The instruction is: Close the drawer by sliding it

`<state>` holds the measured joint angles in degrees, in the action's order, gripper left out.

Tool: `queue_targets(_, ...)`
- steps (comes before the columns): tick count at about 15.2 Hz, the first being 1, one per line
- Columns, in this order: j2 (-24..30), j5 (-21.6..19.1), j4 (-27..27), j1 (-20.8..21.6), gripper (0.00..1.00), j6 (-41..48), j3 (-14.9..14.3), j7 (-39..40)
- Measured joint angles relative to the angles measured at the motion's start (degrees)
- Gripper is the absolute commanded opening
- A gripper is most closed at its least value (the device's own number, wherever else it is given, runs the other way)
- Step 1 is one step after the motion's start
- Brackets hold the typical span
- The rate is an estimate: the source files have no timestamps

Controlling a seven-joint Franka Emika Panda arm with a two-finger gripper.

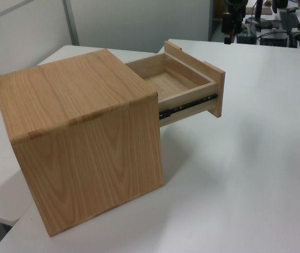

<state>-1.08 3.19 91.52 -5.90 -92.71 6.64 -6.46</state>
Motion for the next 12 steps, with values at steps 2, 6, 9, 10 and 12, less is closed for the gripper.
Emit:
queue_targets(2,0.0,0.0,0.0,0.2,1.00,0.0,0.0,-0.5)
queue_targets(6,-0.1,0.0,0.0,0.2,1.00,0.0,0.0,-0.5)
queue_targets(9,-0.1,0.0,0.0,0.2,1.00,0.0,0.0,-0.5)
queue_targets(10,-0.1,0.0,0.0,0.2,1.00,0.0,0.0,-0.5)
queue_targets(12,-0.1,0.0,0.0,0.2,1.00,0.0,0.1,-0.5)
